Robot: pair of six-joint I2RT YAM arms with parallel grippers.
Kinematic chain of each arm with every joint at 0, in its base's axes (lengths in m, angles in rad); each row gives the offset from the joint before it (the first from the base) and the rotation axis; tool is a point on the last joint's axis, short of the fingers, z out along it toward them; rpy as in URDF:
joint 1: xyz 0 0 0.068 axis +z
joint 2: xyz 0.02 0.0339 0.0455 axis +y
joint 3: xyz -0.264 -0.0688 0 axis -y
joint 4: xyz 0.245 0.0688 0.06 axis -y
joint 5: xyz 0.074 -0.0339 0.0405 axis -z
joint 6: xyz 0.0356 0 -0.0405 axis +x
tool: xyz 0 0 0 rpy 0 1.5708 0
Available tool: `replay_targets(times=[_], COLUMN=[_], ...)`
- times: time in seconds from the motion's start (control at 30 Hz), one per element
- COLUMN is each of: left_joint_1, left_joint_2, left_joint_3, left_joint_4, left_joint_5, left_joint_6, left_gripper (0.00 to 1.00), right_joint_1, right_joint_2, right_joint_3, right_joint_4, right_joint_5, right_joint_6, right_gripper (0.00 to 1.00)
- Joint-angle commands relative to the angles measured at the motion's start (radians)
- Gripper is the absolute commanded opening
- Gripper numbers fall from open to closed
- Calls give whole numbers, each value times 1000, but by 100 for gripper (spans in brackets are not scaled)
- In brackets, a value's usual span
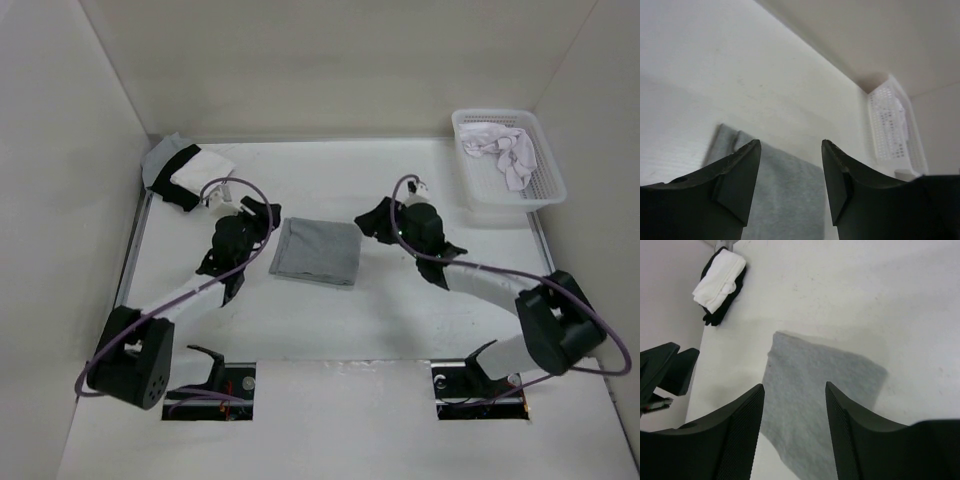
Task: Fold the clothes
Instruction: Fold the tank top
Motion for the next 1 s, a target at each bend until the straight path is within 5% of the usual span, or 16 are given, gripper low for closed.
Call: replay_targets(times=[0.0, 0.17, 0.4, 0.97], left_joint_1=[41, 133, 245, 219], left_joint_2=[-123, -258, -283, -186], left_joint_3=[-74, -100, -105, -42], left_joint_4=[-234, -447, -524, -521], left_joint_5=[-120, -122, 9, 20], left_joint_6=[86, 91, 82, 134], left_gripper=[53, 60, 61, 60], right_joint_1=[41, 67, 16, -56], right_joint_2=[-120, -266, -389, -417], right_joint_3=[-175, -352, -438, -467], right_joint_4=[105, 172, 206, 206], right_joint_5=[178, 350, 330, 281], right_joint_6=[-23, -16, 10, 32], right_gripper=[59, 64, 66, 67])
